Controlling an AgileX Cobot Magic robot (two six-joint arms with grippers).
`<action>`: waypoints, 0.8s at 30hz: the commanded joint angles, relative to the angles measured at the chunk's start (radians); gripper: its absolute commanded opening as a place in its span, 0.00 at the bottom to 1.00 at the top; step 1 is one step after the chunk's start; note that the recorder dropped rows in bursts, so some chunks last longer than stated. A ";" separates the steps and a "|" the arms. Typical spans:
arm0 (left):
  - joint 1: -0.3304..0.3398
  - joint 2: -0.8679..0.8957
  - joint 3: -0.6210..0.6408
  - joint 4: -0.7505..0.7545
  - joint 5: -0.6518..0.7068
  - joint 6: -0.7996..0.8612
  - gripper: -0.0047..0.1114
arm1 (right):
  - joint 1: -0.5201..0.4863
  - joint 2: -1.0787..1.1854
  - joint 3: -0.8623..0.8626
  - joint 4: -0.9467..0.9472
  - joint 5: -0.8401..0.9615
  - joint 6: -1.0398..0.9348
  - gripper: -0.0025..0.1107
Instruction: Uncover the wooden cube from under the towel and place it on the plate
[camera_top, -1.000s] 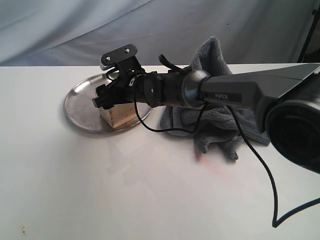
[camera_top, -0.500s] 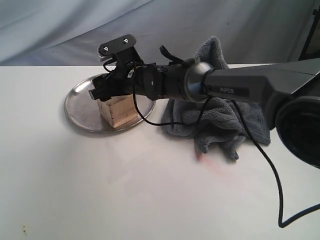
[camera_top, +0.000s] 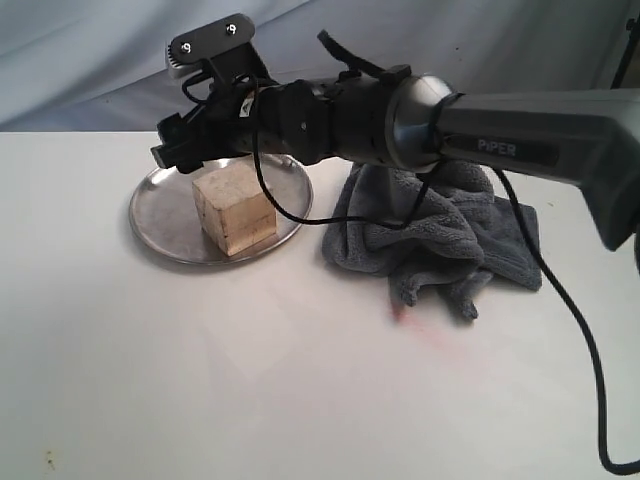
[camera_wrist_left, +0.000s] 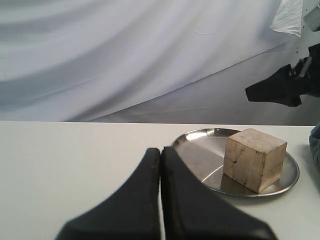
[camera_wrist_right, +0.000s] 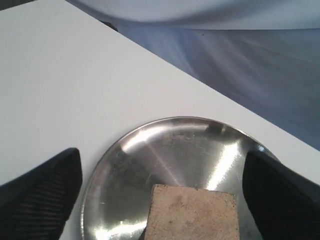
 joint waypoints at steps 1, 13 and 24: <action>-0.001 -0.002 0.004 0.001 -0.002 -0.001 0.05 | 0.001 -0.076 0.052 -0.079 0.006 0.058 0.77; -0.001 -0.002 0.004 0.001 -0.002 -0.003 0.05 | -0.002 -0.323 0.292 -0.079 -0.084 0.058 0.89; -0.001 -0.002 0.004 0.001 -0.002 -0.001 0.05 | -0.178 -0.617 0.624 -0.087 -0.158 0.062 0.89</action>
